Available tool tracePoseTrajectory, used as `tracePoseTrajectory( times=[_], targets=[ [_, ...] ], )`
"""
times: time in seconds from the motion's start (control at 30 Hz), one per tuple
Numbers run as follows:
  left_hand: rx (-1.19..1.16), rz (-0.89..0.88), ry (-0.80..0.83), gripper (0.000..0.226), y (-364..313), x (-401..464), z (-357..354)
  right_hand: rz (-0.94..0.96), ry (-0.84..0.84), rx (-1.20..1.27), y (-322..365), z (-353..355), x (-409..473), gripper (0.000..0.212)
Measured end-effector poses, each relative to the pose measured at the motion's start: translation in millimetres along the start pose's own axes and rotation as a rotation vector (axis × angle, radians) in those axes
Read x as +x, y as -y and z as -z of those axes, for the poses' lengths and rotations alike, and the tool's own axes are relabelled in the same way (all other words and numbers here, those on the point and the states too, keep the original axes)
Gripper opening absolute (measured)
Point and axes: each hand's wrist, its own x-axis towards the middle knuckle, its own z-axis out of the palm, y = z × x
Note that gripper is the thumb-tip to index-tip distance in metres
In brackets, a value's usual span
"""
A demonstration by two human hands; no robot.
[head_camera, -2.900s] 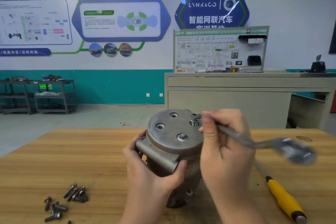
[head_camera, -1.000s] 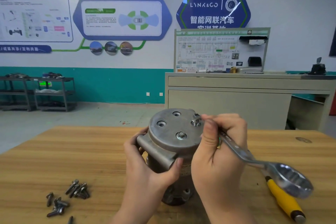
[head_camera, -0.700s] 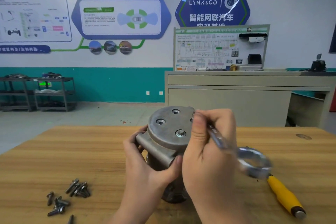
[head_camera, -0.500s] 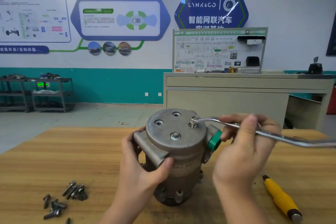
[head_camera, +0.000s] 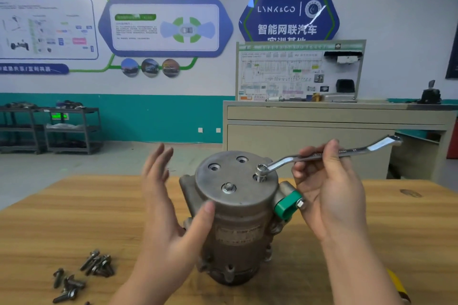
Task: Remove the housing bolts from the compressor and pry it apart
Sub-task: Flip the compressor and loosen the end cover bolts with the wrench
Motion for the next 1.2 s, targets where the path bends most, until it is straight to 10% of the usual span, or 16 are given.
tracePoseTrajectory(
  times=[0.1,0.27,0.83,1.07,1.2],
  targets=[
    [0.301,-0.165,0.187,0.034,-27.3,39.4,0.3,0.014,0.002,-0.004,-1.9,-1.2,-0.2,0.026],
    [0.404,0.035,0.699,0.033,-38.5,77.9,-19.0,0.017,0.011,-0.015,-2.5,-0.3,-1.2,0.025],
    [0.312,0.056,0.570,0.026,-29.2,65.5,-25.0,-0.017,0.112,0.067,-2.3,-6.4,-4.8,0.014],
    [0.489,0.107,0.638,0.093,-39.7,61.2,-17.7,0.110,-0.099,0.145,7.0,-6.3,-9.6,0.016],
    [0.538,0.115,0.641,0.105,-36.8,54.8,-10.4,0.527,-0.201,-0.300,6.6,-10.2,-19.4,0.014]
  ],
)
